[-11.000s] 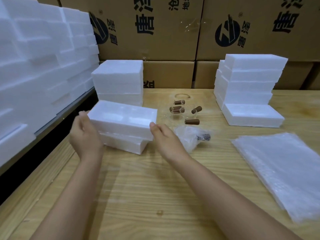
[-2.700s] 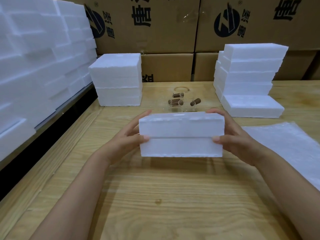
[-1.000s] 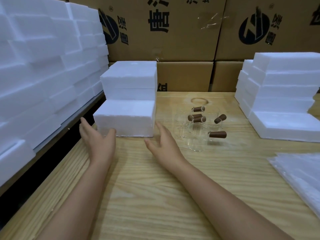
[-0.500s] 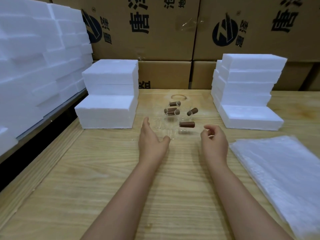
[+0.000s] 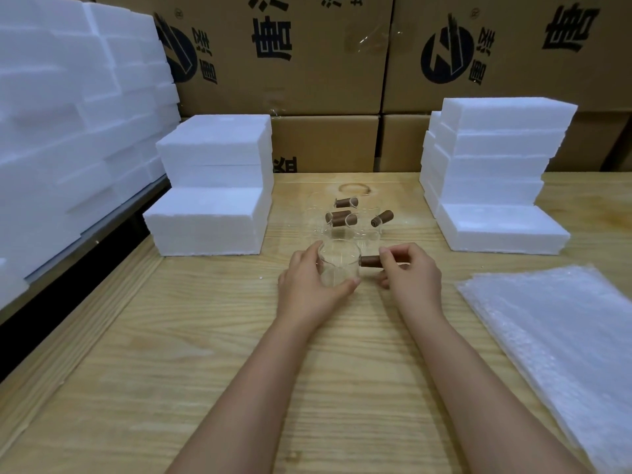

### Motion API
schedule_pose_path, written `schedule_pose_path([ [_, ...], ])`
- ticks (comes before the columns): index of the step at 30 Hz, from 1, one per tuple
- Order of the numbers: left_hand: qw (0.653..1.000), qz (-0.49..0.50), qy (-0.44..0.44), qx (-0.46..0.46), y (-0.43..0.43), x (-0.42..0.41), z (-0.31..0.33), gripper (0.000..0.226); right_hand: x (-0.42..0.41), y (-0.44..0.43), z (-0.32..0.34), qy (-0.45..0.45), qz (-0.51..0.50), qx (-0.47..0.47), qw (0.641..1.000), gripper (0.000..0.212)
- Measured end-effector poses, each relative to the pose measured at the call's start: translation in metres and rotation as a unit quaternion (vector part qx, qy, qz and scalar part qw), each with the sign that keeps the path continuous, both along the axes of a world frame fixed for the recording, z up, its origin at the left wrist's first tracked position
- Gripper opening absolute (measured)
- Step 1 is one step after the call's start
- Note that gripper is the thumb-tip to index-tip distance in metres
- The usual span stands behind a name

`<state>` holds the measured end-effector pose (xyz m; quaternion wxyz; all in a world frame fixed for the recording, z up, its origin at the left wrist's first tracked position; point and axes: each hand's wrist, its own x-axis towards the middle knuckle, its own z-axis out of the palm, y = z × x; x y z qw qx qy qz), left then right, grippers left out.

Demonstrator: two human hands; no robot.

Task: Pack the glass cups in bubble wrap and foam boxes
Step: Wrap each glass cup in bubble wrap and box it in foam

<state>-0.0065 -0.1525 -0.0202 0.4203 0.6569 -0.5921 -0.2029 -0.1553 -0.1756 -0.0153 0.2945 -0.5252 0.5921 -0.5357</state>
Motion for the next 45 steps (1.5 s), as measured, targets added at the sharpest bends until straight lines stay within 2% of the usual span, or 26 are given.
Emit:
schedule_pose_path([
  [4,0.999,-0.033,0.034,-0.003,0.007,0.001,0.004,0.066,0.002,0.001,0.001,0.037,0.035,0.024,0.998,0.028],
  [7,0.994,-0.085,0.072,0.0,0.011,0.0,0.006,0.067,0.007,0.003,0.002,0.066,0.014,0.008,0.998,0.04],
  [10,0.989,-0.118,0.078,-0.046,0.015,-0.004,0.008,0.074,0.011,0.008,0.005,0.062,-0.031,-0.047,0.996,0.04],
  [14,0.985,-0.116,0.042,-0.123,0.02,-0.006,0.009,0.079,0.012,0.013,0.011,0.056,-0.084,-0.13,0.986,0.04],
  [17,0.983,-0.109,0.048,-0.138,0.021,-0.006,0.009,0.083,0.014,0.015,0.011,0.065,-0.101,-0.161,0.98,0.041],
  [22,0.983,-0.112,0.056,-0.138,0.018,-0.004,0.008,0.076,0.016,0.017,0.01,0.047,-0.091,-0.17,0.98,0.037],
  [29,0.981,-0.112,0.064,-0.145,0.015,-0.004,0.007,0.075,0.026,0.024,0.011,0.003,-0.053,-0.154,0.987,0.034],
  [33,0.977,-0.108,0.03,-0.18,0.017,-0.006,0.008,0.075,0.03,0.025,0.014,0.0,-0.056,-0.103,0.993,0.045],
  [37,0.978,-0.074,0.004,-0.194,0.017,-0.007,0.009,0.072,0.036,0.026,0.022,-0.028,-0.002,-0.05,0.998,0.068],
  [42,0.977,-0.044,-0.008,-0.211,0.017,-0.008,0.01,0.07,0.033,0.022,0.028,0.015,0.074,0.039,0.996,0.07],
  [45,0.975,-0.036,0.003,-0.218,0.017,-0.006,0.01,0.07,0.03,0.02,0.033,0.051,0.115,0.079,0.989,0.079],
])
